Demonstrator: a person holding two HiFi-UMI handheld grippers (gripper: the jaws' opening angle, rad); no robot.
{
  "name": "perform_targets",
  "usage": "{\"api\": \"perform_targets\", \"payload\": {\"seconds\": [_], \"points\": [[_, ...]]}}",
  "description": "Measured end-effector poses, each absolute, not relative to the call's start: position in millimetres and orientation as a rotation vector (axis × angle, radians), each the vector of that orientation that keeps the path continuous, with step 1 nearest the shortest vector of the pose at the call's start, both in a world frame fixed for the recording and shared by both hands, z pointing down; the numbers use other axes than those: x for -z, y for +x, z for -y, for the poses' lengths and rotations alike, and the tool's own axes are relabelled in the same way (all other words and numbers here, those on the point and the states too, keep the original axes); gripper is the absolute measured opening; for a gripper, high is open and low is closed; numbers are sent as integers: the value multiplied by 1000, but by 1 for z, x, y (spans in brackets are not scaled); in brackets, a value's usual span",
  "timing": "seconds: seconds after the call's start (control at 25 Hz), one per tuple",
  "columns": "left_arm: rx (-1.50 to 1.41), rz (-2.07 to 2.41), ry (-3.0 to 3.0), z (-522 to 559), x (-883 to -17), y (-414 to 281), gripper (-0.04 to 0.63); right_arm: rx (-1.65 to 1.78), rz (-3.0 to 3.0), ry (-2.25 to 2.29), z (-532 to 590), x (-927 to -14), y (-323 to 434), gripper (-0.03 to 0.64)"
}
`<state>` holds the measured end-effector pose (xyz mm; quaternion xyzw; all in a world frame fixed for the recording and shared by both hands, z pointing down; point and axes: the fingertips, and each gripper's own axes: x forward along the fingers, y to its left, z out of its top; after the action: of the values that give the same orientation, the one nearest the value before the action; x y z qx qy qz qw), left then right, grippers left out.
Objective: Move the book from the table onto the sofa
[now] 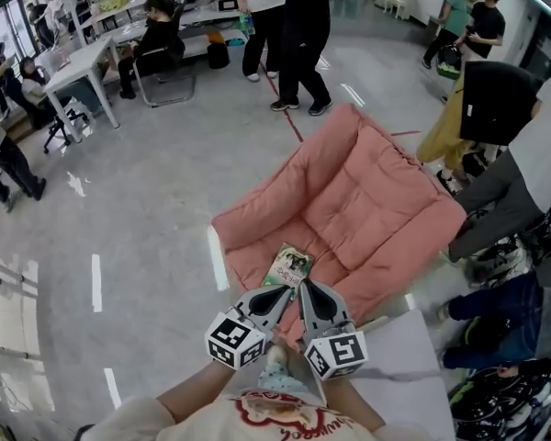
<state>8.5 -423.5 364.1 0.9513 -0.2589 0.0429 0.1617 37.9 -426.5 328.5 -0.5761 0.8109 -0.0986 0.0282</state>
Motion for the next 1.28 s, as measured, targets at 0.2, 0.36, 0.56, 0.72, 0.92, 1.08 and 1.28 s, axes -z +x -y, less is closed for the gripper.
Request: {"api": "perform_targets", "payload": {"seconds": [0.2, 0.36, 0.56, 0.72, 0.92, 1.08, 1.28], "points": [[-78, 712, 2751, 376, -350, -37, 5, 249, -2465, -1822, 375, -317, -3, 0], [-80, 684, 2780, 325, -342, -80, 5, 237, -2399, -1892, 318, -310, -43, 0], [-53, 645, 2796, 267, -332, -140, 5, 209, -2344, -1937, 255, -301, -104, 0], [-41, 583, 2812, 224, -326, -164, 5, 176, -2313, -1977, 210, -291, -130, 0], [-5, 535, 2825, 184, -314, -171, 5, 138, -2300, -1990, 168, -276, -142, 0], [-12, 510, 2836, 166, -310, -174, 5, 154, -2289, -2004, 151, -277, -150, 0], [7, 507, 2844, 149, -305, -172, 5, 104, -2285, -2000, 128, -270, -148, 0]]}}
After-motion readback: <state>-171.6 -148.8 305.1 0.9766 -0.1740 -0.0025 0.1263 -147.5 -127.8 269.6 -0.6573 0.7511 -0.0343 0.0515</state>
